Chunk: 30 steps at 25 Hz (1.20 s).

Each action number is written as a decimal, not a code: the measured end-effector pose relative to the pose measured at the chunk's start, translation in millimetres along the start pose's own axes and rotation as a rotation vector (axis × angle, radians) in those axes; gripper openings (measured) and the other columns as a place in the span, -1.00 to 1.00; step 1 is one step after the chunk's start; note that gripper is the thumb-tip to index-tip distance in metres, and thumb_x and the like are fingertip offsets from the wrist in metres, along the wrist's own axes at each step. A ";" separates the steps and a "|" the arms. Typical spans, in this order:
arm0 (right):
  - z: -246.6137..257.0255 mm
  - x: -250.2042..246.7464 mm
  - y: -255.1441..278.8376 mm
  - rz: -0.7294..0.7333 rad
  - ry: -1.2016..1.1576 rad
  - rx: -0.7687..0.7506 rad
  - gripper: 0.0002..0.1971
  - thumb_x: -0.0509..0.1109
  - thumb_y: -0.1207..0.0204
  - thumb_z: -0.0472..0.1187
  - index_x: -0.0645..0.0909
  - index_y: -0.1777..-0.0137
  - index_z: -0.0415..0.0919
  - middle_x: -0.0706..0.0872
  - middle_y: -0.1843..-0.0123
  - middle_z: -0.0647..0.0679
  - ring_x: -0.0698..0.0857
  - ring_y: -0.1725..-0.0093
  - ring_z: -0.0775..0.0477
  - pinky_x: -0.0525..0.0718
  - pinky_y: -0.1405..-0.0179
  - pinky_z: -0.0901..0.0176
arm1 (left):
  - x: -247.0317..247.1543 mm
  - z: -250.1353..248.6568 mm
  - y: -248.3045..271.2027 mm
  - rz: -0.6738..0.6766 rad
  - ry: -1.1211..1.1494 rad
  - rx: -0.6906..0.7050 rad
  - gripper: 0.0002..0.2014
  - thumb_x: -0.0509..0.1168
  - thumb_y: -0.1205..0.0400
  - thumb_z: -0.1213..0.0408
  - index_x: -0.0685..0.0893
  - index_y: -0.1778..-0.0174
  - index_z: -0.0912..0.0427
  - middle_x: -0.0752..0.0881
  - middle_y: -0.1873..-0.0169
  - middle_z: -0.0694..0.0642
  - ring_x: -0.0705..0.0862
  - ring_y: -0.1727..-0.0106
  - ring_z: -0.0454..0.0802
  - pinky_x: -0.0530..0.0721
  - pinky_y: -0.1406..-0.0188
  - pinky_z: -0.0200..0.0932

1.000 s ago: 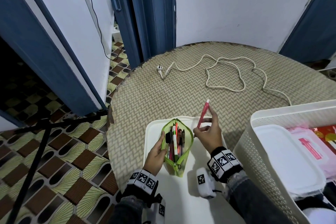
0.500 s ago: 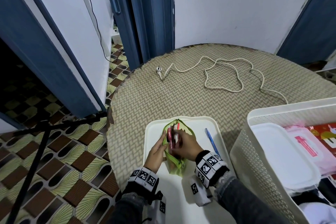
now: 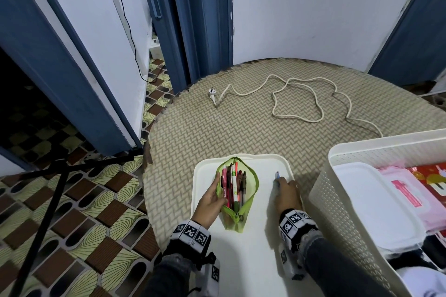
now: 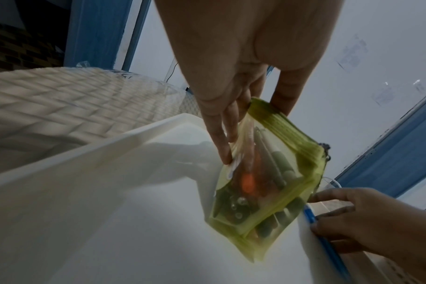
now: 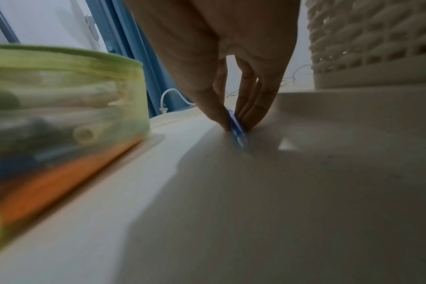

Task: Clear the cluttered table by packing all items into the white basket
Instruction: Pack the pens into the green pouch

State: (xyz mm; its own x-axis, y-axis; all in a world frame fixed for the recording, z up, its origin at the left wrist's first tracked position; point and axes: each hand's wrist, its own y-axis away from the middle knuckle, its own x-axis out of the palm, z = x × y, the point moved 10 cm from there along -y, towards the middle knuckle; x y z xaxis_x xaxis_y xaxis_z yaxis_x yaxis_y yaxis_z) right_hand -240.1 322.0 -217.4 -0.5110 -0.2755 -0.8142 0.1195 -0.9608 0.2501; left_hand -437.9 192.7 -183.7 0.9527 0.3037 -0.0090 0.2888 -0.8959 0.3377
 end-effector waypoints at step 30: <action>119.7 10.2 106.1 0.348 -0.030 -0.702 -0.79 0.49 -0.32 -0.47 0.79 0.04 -0.32 0.70 0.07 -0.16 0.67 0.06 -0.14 0.44 0.13 0.39 | 16.5 46.4 46.6 0.022 -0.220 0.075 -0.11 0.38 -0.42 0.36 0.08 -0.63 -0.05 0.44 -0.42 -0.23 0.45 -0.40 -0.22 0.58 -0.16 -0.21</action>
State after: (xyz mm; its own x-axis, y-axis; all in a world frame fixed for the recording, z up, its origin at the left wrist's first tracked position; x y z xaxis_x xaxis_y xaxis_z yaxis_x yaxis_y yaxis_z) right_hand -334.6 220.9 -136.5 -0.3672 -0.5731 -0.7326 0.7818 -0.6169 0.0906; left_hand -404.3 141.0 -211.8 0.9542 0.2130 -0.2103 0.2659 -0.9257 0.2689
